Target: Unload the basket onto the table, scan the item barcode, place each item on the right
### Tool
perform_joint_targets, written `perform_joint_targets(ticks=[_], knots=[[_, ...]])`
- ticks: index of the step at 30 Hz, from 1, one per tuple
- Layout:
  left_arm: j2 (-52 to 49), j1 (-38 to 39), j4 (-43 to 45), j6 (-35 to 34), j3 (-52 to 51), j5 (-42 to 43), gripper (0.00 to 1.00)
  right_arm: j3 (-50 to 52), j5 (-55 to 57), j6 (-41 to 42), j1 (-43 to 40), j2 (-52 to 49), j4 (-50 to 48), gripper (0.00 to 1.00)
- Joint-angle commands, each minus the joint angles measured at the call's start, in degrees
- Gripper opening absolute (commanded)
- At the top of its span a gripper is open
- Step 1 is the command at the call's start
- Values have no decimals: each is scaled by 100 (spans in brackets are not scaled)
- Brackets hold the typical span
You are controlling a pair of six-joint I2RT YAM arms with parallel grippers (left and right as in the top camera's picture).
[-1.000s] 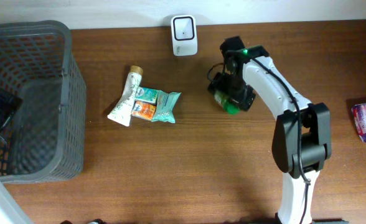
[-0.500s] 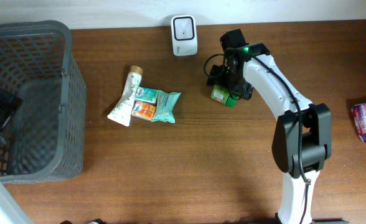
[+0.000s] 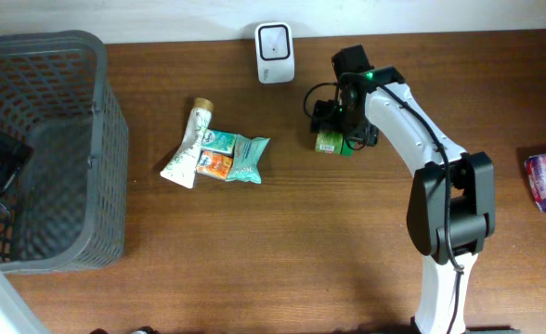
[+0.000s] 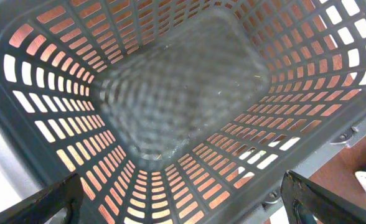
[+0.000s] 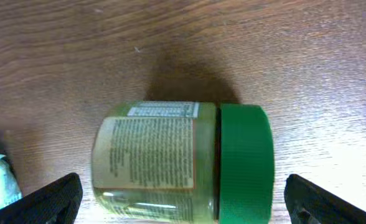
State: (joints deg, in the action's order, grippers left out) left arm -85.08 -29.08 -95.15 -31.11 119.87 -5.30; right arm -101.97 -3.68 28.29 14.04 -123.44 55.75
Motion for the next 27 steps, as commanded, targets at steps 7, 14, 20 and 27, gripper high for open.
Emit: perform_joint_targets(ticks=[7, 14, 20, 27], knots=[[0, -33, -11, -15, 11, -2, 99, 170, 133, -302, 24, -258, -286, 100], [0, -33, -11, -15, 11, -2, 99, -24, 111, -413, 20, -367, -103, 71], [0, -33, -9, -15, 11, -2, 99, -850, 79, -1023, 72, -369, 525, 72], [0, -33, -11, -15, 11, -4, 99, -817, 1482, -1307, 326, -369, 1150, 71]])
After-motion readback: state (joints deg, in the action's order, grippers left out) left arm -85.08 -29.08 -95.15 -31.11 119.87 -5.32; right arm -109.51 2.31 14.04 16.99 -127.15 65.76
